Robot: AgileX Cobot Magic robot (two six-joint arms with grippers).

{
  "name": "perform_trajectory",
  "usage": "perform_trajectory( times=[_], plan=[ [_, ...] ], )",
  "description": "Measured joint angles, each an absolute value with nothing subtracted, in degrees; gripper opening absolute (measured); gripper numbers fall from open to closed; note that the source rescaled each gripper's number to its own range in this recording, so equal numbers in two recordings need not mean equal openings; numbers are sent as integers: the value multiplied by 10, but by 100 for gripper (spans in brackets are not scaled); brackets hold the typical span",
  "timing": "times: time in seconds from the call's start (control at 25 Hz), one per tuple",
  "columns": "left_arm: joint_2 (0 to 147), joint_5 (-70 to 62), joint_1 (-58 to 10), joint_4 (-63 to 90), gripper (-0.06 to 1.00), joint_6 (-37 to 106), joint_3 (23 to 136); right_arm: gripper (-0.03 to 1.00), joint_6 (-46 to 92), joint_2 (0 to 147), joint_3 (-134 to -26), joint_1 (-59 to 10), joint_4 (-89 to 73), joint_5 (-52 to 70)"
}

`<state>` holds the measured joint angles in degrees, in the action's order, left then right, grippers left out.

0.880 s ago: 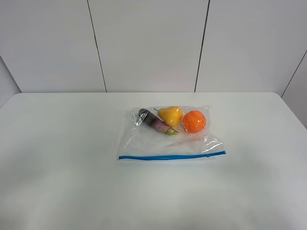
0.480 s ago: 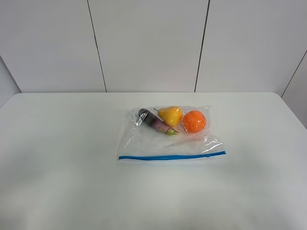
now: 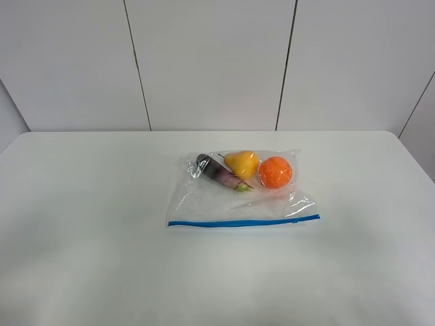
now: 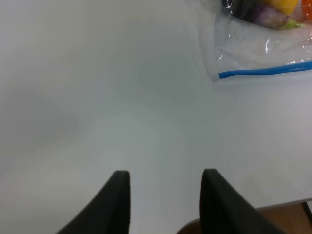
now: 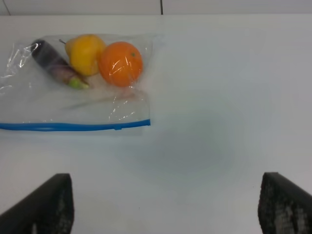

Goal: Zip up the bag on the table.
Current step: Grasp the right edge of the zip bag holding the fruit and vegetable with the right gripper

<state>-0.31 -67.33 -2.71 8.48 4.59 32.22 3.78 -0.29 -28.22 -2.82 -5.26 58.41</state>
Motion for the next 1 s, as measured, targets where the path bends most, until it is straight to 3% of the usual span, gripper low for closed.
perform_trajectory(
  times=[0.76, 1.0],
  plan=[
    [-3, -673, -27, 85, 51, 46, 322, 89, 38, -1, -285, -28, -51, 581],
    [-3, -673, -27, 85, 51, 46, 322, 89, 33, 74, -327, -28, -51, 560]
  ],
)
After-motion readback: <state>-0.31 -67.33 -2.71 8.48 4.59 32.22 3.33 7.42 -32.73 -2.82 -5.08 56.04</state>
